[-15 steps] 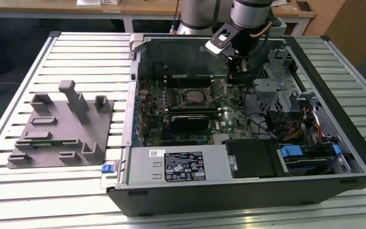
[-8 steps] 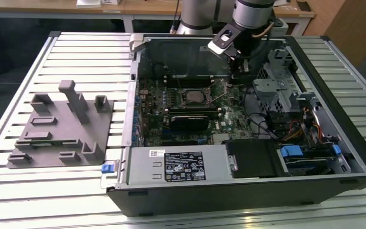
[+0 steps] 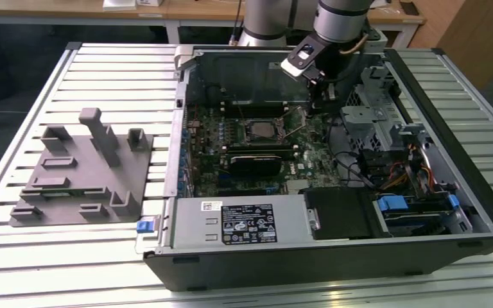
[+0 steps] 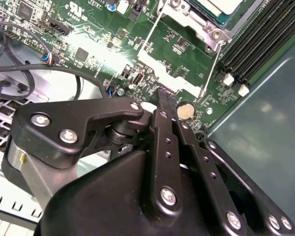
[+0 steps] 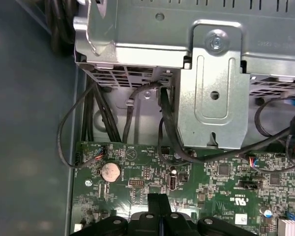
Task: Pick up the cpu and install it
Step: 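Close the cpu cover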
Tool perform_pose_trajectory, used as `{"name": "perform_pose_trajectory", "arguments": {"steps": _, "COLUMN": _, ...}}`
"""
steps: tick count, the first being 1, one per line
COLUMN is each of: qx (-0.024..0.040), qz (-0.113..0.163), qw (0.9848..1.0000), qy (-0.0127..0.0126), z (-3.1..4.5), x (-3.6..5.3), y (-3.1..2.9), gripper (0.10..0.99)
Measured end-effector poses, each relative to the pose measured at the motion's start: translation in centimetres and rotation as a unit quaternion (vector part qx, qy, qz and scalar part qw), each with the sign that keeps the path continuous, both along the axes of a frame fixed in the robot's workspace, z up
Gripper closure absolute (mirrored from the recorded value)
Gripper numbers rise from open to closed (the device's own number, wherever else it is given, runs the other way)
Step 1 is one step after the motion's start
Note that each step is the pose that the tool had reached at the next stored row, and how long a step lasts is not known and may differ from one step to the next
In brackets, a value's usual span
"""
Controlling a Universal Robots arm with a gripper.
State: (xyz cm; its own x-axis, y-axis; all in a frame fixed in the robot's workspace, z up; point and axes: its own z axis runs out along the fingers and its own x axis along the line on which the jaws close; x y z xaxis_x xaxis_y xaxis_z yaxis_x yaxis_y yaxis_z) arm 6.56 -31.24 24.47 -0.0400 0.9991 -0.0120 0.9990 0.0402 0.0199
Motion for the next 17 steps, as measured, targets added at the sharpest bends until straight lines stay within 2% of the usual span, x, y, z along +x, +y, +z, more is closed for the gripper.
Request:
{"name": "perform_pose_trajectory", "arguments": {"steps": 4, "qx": 0.0001, "qz": 0.000, "qw": 1.0000, "qy": 0.0008, "z": -0.57, "x": 0.00, "y": 0.04, "gripper": 0.980}}
{"name": "perform_pose_trajectory", "arguments": {"steps": 17, "qx": 0.0000, "qz": 0.000, "qw": 1.0000, "qy": 0.0027, "z": -0.32, "x": -1.41, "y": 0.07, "gripper": 0.980}}
